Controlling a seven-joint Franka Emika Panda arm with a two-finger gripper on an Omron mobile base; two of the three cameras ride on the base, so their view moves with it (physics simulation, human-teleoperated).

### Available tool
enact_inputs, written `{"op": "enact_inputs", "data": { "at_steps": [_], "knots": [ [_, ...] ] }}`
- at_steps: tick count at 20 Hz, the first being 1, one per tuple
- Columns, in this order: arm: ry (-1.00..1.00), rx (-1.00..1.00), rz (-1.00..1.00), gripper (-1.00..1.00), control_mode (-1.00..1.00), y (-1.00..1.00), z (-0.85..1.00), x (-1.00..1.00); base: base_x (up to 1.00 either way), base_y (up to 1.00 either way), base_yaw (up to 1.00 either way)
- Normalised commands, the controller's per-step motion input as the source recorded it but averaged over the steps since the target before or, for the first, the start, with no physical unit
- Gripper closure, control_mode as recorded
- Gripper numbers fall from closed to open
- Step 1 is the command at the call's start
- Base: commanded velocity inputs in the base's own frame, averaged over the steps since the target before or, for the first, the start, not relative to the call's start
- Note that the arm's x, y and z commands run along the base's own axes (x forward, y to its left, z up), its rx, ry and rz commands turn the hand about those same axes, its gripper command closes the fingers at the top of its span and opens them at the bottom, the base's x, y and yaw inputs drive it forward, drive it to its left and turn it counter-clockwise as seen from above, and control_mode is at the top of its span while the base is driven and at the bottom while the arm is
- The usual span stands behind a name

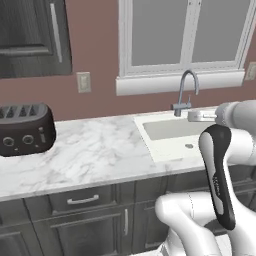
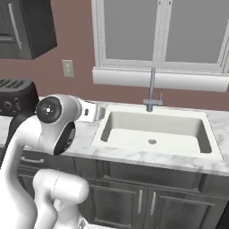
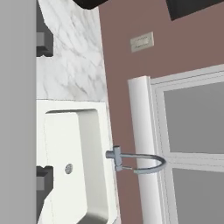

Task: Close all open cabinet doors.

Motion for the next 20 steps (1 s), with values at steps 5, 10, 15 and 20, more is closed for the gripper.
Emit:
{"op": "enact_inputs", "data": {
  "at_steps": [5, 10, 15, 20],
  "knots": [
    [0.0, 0.0, 0.0, -1.0, 1.0, 0.0, 0.0, 0.0, -0.31, -0.96, 0.0],
    [0.0, 0.0, 0.0, -1.0, 1.0, 0.0, 0.0, 0.0, -0.3, -0.87, 0.0],
    [0.0, 0.0, 0.0, -1.0, 1.0, 0.0, 0.0, 0.0, -0.27, -0.83, 0.0],
    [0.0, 0.0, 0.0, -1.0, 1.0, 0.0, 0.0, 0.0, -0.29, -0.88, 0.0]
  ]
}}
